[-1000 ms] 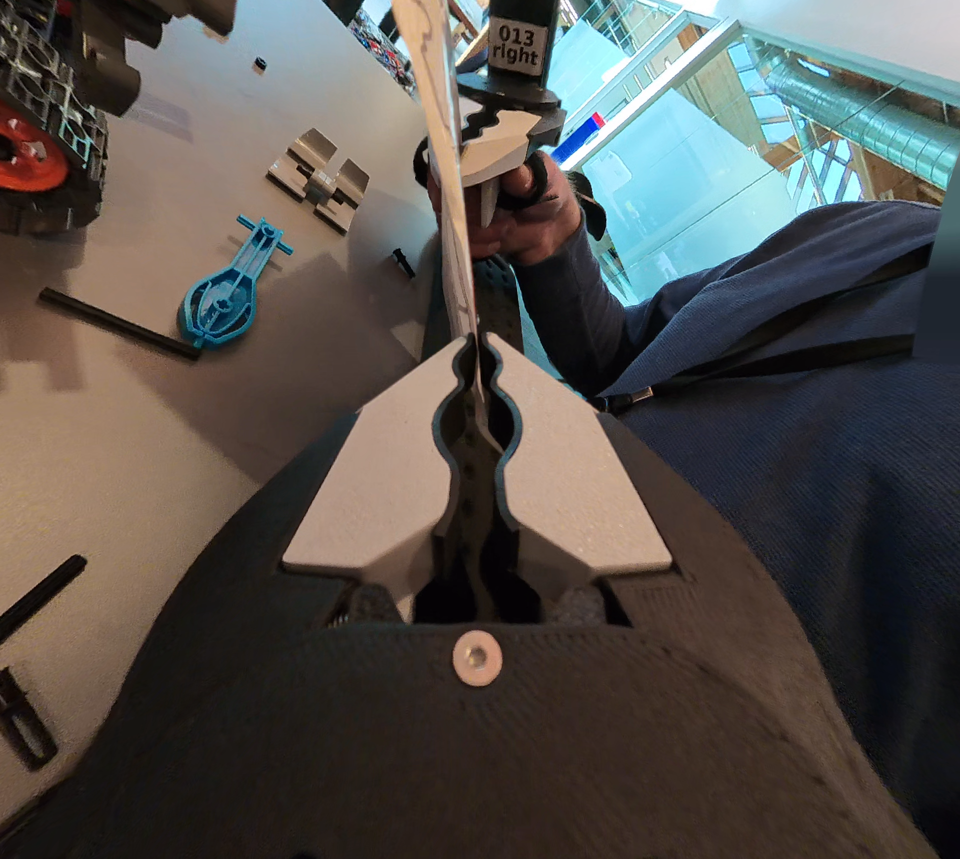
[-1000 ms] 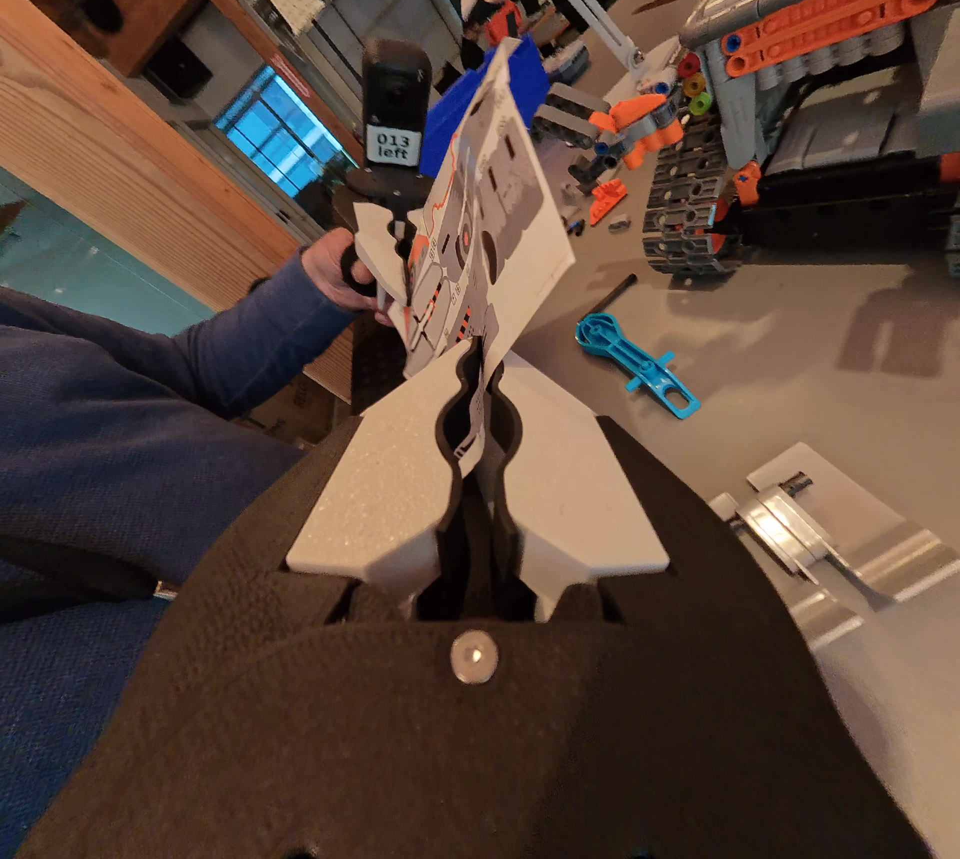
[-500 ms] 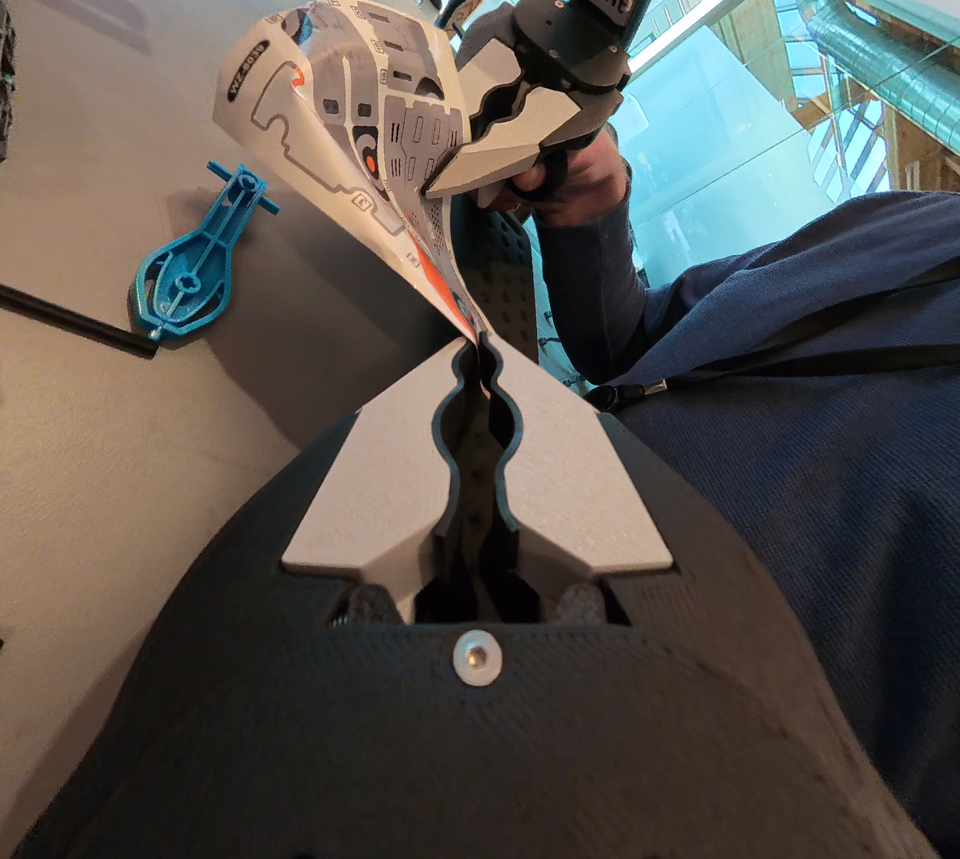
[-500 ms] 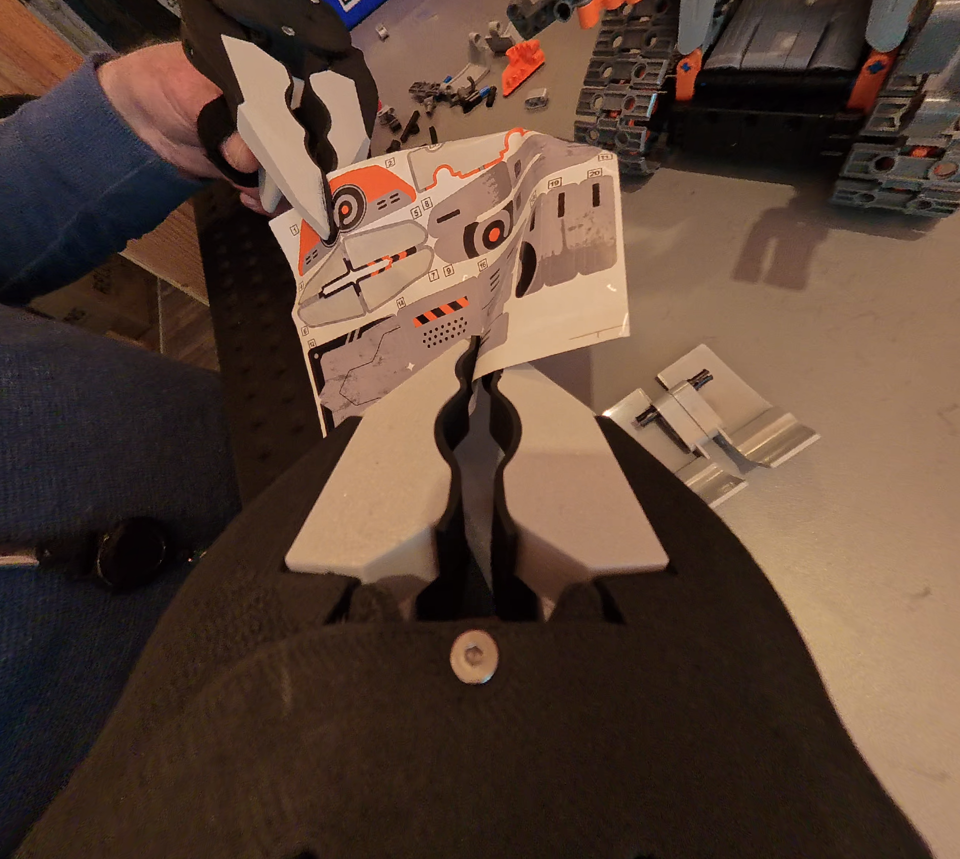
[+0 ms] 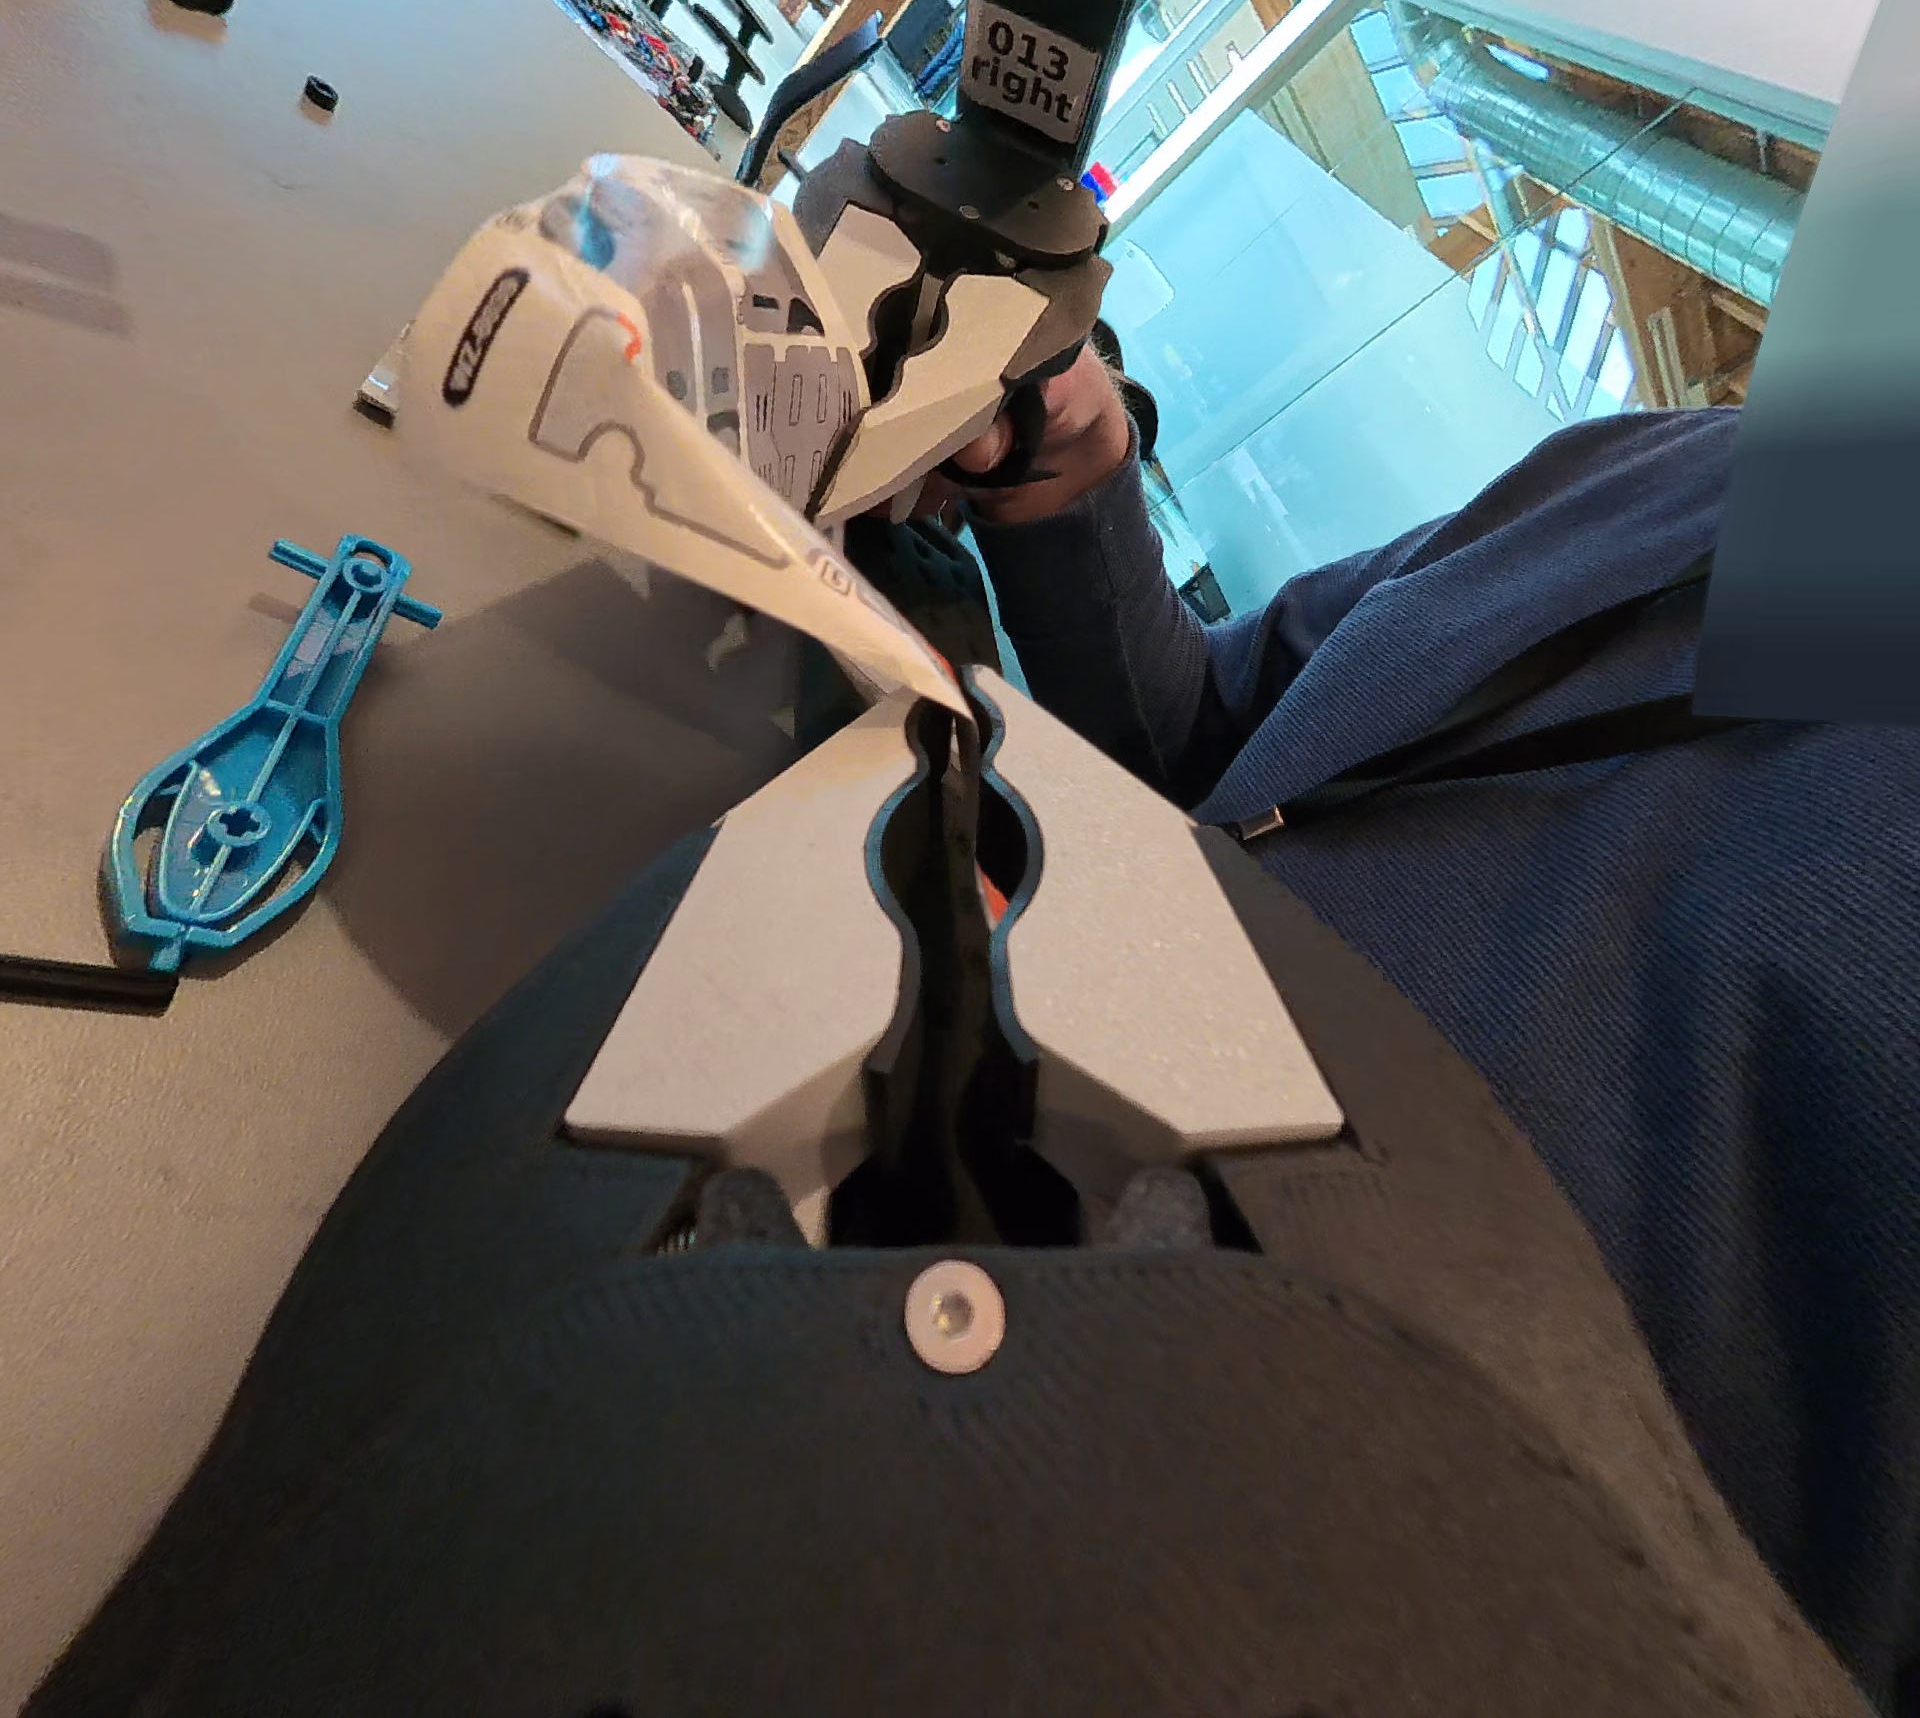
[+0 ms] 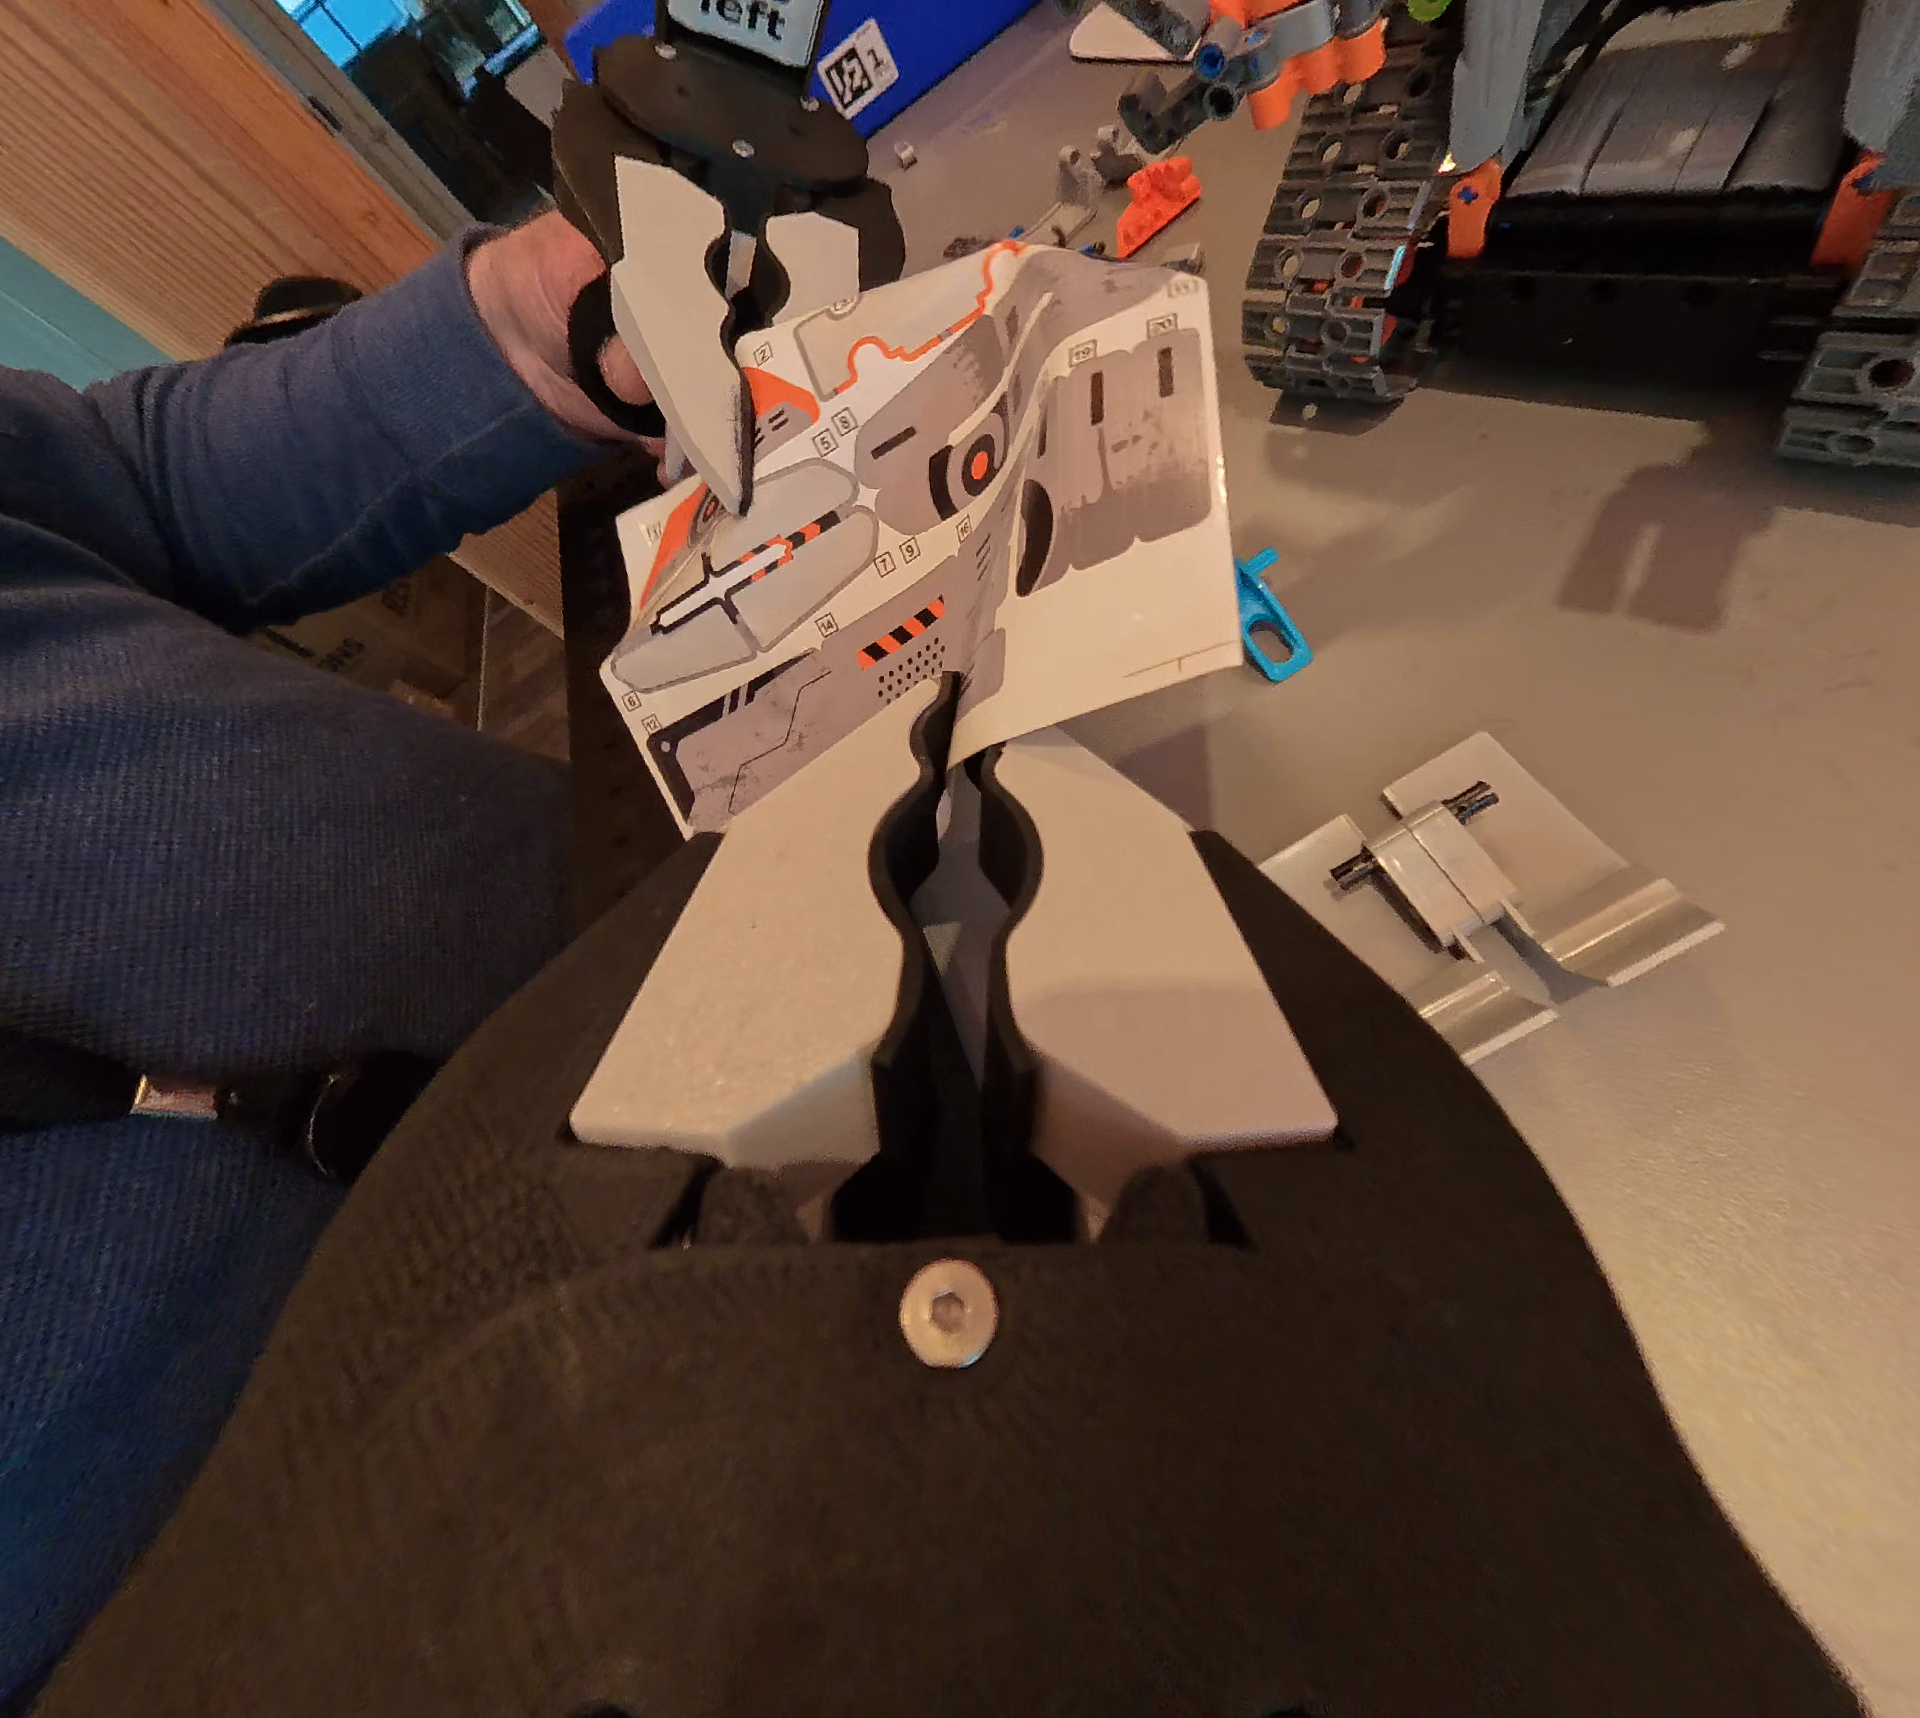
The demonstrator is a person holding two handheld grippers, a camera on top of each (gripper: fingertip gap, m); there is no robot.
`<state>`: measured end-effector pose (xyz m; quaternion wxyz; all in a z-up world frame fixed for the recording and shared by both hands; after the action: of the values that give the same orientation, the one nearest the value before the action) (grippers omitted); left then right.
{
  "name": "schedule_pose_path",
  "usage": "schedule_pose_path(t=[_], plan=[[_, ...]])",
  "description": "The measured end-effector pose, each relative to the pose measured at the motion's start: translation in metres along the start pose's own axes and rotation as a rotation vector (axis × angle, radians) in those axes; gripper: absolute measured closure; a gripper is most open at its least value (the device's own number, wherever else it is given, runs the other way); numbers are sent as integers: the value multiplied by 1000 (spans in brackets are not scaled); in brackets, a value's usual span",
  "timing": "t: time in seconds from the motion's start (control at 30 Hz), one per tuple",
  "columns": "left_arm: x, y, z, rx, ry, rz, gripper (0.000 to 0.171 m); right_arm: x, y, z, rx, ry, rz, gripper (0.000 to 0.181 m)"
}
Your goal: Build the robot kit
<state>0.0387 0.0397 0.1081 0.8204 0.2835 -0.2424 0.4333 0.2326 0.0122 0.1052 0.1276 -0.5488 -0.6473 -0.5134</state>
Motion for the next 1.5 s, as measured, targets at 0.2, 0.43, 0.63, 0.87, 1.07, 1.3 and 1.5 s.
schedule_pose_path(t=[0.2, 0.43, 0.63, 0.87, 1.07, 1.3, 1.5], plan=[[2, 0, 4, -17, -15, 48, 171, 2, 12, 5, -10, -40, 101, 177], [5, 3, 7, -36, -17, 132, 171, 0, 39, 7, -215, -7, 189, 155], [6, -1, 9, -64, -15, 128, 171, 12, 41, -33, -294, 227, 212, 154], [8, -14, 16, -111, -73, 82, 171, 20, -2, -47, -194, 336, 183, 150], [8, -16, 16, -136, -75, 62, 168, 11, -18, -51, -106, 346, 126, 160], [6, -17, 13, -164, -27, -18, 140, 4, -33, -57, -156, 421, 29, 180], [7, -16, 8, -93, -26, -106, 121, 1, -52, -67, -173, 505, -58, 181]])
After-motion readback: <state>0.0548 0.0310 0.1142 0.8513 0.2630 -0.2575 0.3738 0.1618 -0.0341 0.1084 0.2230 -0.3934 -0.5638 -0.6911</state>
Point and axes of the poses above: each gripper's, where its closed fingertips meet, y back along the fingers, x out of its top, z = x × y across the jaws, the point moved 8 cm from there along y, back along the fingers, and after that the axes turned 11 degrees about -z, right-handed, at the moved point
